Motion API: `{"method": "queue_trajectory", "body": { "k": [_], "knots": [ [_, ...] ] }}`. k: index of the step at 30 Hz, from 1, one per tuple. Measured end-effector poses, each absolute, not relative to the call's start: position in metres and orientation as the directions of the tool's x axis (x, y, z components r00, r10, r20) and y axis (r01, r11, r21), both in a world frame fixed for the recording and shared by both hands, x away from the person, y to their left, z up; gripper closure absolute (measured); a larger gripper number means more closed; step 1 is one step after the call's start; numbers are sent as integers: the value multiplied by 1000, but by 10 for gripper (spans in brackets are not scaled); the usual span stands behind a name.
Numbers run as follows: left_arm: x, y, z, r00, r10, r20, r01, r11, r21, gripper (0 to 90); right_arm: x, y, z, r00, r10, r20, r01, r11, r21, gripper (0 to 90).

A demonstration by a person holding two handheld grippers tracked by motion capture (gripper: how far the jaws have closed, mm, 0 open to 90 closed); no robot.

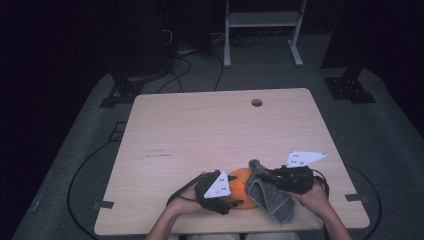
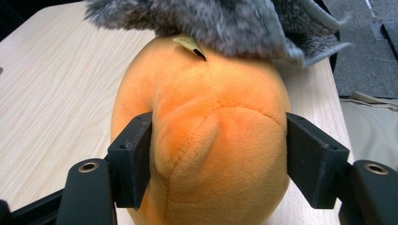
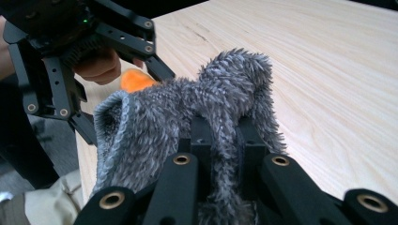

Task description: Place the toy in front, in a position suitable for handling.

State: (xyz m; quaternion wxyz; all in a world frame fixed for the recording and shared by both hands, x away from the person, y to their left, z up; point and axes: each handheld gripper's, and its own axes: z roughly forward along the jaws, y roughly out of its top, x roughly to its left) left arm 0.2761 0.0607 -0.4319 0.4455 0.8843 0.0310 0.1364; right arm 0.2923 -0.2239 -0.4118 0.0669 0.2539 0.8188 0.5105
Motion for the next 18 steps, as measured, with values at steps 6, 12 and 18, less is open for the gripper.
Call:
{"method": "queue_trajectory", "body": {
  "k": [6,12,18],
  "knots": [
    [282,74,-434,969,173,179,-40,-600,799,304,301,-237,-429,-831,511,222,417,307,855,803],
    [287,82,-435,973,175,153,-18,-597,802,296,307,-240,-442,-801,556,222,462,338,820,803],
    [290,89,-436,973,186,138,-1,-594,804,290,306,-242,-441,-803,541,249,470,318,824,803]
  ]
}}
